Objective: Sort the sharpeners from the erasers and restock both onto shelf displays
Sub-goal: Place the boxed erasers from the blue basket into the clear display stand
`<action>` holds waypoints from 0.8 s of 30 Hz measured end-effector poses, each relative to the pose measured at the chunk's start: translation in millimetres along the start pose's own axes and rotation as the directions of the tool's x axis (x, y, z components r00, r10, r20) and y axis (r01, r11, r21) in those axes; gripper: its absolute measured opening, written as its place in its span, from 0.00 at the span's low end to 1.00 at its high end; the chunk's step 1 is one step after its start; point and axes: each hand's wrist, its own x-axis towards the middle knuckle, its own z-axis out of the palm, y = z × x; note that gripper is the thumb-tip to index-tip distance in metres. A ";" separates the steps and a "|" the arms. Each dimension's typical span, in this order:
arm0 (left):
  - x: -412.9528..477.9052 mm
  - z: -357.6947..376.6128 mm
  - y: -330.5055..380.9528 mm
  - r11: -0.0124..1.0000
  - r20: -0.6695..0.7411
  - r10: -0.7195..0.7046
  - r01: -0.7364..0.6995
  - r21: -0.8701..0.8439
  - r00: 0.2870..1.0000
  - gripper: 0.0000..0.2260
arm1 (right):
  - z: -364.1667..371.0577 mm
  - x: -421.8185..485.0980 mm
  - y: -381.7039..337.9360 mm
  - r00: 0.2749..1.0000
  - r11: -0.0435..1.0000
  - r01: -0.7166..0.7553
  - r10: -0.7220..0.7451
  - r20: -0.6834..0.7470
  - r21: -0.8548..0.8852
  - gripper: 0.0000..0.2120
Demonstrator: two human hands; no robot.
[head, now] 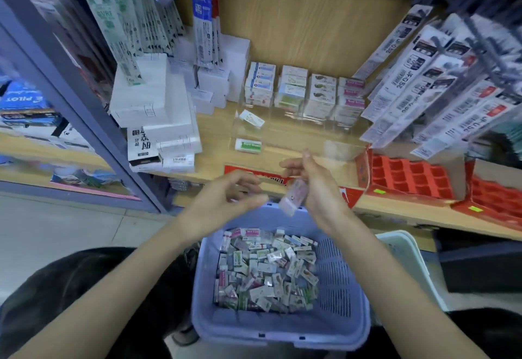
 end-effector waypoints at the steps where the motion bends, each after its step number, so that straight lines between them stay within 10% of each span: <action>1: -8.5 13.6 -0.9 1.000 0.092 -0.014 0.012 0.019 0.996 0.16 | -1.9 -10.3 3.6 0.996 0.990 -0.076 0.070 0.053 0.123 0.21; 8: -13.2 38.3 -7.5 0.997 0.009 0.059 -0.058 -0.047 0.998 0.11 | -9.2 -49.7 11.4 0.972 0.855 -0.083 -0.045 0.232 0.511 0.09; 12: 2.1 21.8 -0.5 0.990 0.019 0.104 -0.102 -0.092 0.994 0.13 | -25.8 -42.8 18.7 0.906 0.918 0.387 -0.360 0.225 -0.089 0.11; 15: 17.1 9.2 -2.6 0.990 0.001 0.099 -0.098 -0.099 0.995 0.11 | -27.5 -22.7 23.5 0.758 0.518 0.635 -0.562 0.332 -0.573 0.18; 19: 37.2 3.4 -4.3 0.992 -0.036 0.096 -0.099 -0.077 0.995 0.11 | -15.3 11.4 19.8 0.667 0.292 0.638 -0.673 0.321 -0.712 0.15; 24: 54.2 -14.4 -22.8 0.941 -0.250 0.162 -0.073 0.330 0.955 0.26 | -10.4 62.8 12.0 0.838 0.327 0.347 -0.529 0.134 -0.879 0.15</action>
